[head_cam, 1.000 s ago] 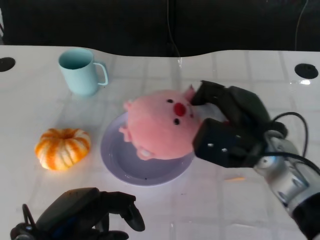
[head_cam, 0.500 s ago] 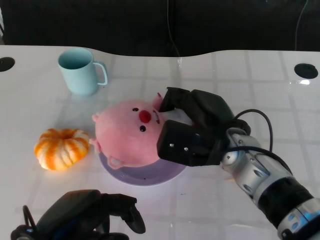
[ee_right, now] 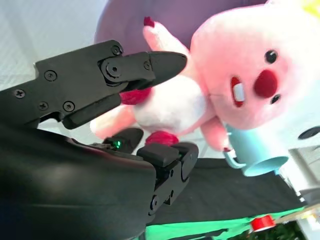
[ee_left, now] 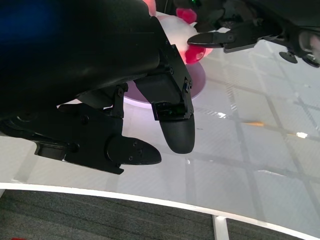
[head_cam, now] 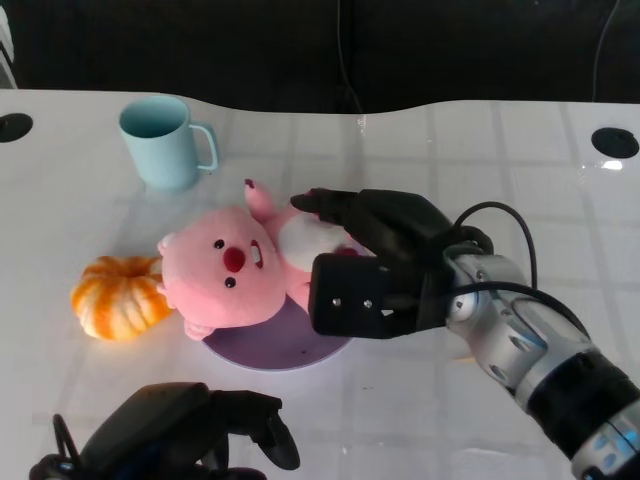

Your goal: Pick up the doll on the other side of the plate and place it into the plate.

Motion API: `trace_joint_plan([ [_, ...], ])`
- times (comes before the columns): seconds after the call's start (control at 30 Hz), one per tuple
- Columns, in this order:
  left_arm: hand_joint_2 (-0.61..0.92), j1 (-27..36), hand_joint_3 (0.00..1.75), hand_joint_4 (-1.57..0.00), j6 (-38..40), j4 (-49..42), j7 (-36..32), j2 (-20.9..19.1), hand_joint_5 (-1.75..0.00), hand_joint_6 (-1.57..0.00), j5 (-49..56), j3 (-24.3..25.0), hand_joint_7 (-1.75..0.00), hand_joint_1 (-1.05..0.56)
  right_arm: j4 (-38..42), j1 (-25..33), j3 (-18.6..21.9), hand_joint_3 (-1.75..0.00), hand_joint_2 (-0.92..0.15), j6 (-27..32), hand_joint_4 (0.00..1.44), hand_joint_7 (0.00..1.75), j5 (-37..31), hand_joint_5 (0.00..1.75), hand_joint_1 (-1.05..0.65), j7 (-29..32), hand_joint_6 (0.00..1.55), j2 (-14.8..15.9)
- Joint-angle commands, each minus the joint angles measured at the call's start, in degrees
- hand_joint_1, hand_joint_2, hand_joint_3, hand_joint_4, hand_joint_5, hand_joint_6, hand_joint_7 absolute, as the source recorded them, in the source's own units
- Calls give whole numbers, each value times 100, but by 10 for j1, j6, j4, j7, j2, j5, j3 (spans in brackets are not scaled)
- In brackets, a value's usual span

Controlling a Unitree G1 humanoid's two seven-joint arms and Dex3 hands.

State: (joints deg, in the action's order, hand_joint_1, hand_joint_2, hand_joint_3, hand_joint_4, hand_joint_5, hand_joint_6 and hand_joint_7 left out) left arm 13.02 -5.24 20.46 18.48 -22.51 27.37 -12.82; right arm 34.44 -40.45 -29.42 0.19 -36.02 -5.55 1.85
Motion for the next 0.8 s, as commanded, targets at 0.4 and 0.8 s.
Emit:
trace_joint_plan([
  [0.4,92,-5,23,-64,7,3,-7,-3,-147,-78,8,-3,-80,-16,-281,157,74,-24,-92,-26,21,7,49,39,-65,-66,31,132],
  [0.8,92,-16,21,-65,10,-4,-8,-4,-152,-78,5,-1,-80,-17,-416,346,184,-9,-92,-81,79,21,110,84,-25,-25,80,170],
])
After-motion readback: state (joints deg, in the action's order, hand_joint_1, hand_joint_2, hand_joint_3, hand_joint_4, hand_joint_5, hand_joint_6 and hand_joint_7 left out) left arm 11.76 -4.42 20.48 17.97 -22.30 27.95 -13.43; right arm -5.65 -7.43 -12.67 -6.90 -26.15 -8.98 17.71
